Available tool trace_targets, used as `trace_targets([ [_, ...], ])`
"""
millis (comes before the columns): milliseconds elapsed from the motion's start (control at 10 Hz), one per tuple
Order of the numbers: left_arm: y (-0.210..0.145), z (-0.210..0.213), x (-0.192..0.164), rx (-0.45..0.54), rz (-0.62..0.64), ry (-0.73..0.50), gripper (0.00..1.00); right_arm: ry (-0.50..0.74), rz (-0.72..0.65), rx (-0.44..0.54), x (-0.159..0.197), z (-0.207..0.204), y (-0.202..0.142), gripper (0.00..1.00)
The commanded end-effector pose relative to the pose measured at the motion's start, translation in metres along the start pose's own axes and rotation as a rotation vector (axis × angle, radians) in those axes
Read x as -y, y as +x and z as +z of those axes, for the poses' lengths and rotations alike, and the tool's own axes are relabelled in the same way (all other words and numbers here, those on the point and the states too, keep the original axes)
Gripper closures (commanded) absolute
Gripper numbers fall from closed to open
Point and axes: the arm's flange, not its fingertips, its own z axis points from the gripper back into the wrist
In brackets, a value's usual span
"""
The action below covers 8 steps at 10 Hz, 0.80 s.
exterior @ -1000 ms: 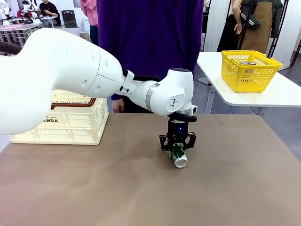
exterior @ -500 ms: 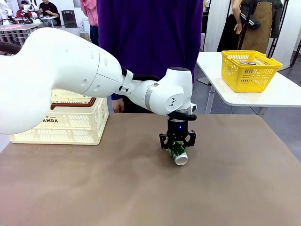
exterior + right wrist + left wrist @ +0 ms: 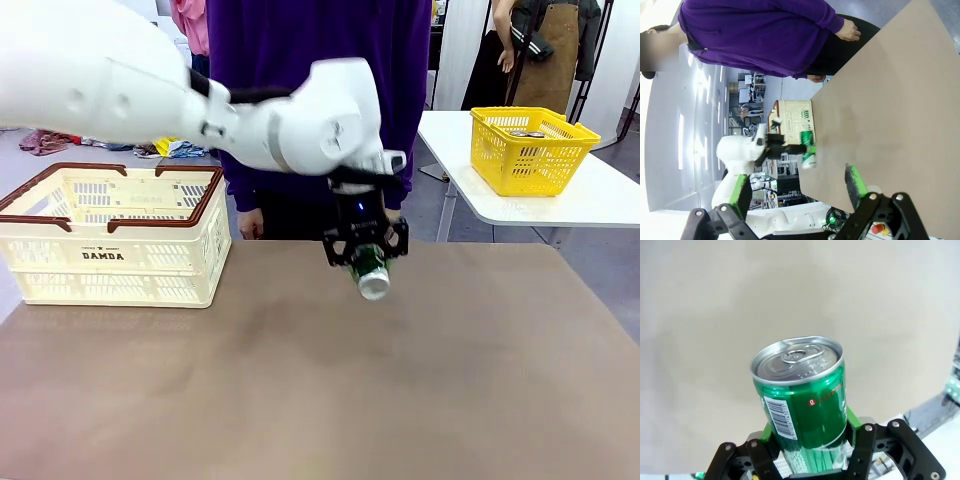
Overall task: Place the drinks into the Shopping basket.
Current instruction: Pick up one drink and place it into the Shopping basket.
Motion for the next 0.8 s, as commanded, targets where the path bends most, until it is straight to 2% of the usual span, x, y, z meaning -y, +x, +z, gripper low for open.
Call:
trace_targets([
  [0,-0.038,0.037,-0.035,-0.016,-0.094,-0.022,1.0,0.018,0.022,0.002,-0.001,0.0,0.001,0.0],
  [300,-0.073,0.078,-0.089,0.125,-0.067,-0.093,1.0,0.018,0.022,0.002,-0.001,0.0,0.001,0.0],
  [400,-0.077,0.079,-0.103,0.125,-0.053,-0.125,1.0,0.018,0.022,0.002,-0.001,0.0,0.001,0.0],
  [500,-0.074,0.073,-0.109,0.105,0.045,-0.14,1.0,0.018,0.022,0.002,-0.001,0.0,0.001,0.0],
  [600,-0.062,0.087,-0.08,0.107,-0.045,-0.057,1.0,0.018,0.022,0.002,-0.001,0.0,0.001,0.0],
  [700,-0.062,0.087,-0.08,0.107,-0.045,-0.057,1.0,0.018,0.022,0.002,-0.001,0.0,0.001,0.0],
])
